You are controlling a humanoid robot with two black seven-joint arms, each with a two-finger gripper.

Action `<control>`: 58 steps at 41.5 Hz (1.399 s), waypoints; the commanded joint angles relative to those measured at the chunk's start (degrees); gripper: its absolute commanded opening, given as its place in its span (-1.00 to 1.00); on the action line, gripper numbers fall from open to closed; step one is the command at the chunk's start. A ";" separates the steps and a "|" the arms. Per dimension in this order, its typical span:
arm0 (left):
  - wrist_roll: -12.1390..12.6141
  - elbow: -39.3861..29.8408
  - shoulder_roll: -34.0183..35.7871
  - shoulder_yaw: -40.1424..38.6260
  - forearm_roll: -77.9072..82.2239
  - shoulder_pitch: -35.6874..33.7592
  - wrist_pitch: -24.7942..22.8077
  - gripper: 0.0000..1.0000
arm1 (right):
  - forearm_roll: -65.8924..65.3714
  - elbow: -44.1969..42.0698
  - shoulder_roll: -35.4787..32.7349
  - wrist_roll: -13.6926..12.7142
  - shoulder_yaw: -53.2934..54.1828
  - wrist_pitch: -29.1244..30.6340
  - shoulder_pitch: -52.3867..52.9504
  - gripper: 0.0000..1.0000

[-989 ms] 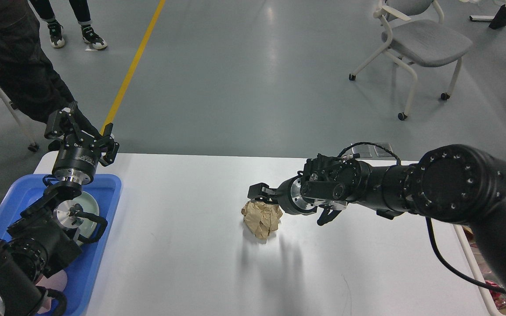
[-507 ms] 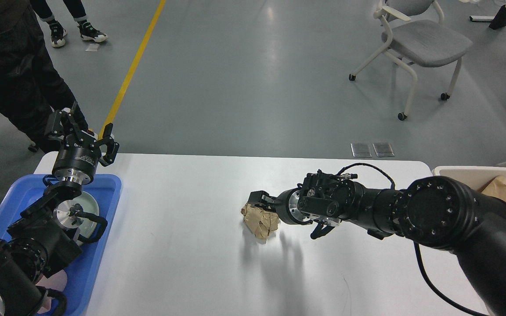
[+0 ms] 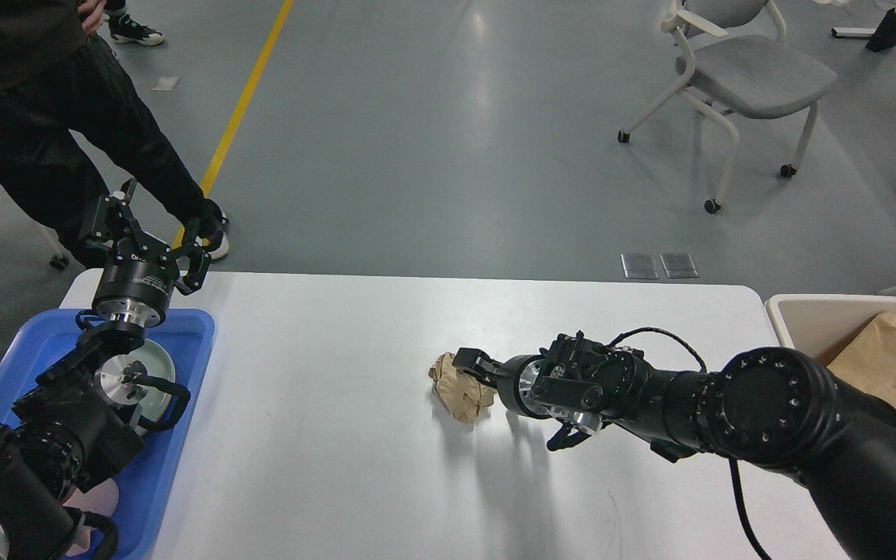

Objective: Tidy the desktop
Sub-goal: 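Carry the paper ball with the right gripper and drop it in the bin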

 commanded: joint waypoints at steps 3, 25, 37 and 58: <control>0.00 0.00 0.07 -0.01 0.00 0.00 -0.04 0.94 | -0.09 0.18 -0.02 0.09 0.89 -0.78 -1.33 0.54; 0.00 0.00 -0.02 -0.01 0.00 0.00 0.04 0.94 | -0.17 5.18 -2.29 -0.18 1.07 -0.25 0.86 -1.00; 0.00 0.00 -0.02 -0.01 0.00 0.00 0.04 0.94 | -0.35 20.47 -17.67 -0.18 1.51 0.28 14.30 -1.00; 0.00 0.00 -0.02 0.08 0.00 0.00 0.04 0.94 | -1.05 30.07 -51.87 -0.26 0.81 22.08 43.50 -1.00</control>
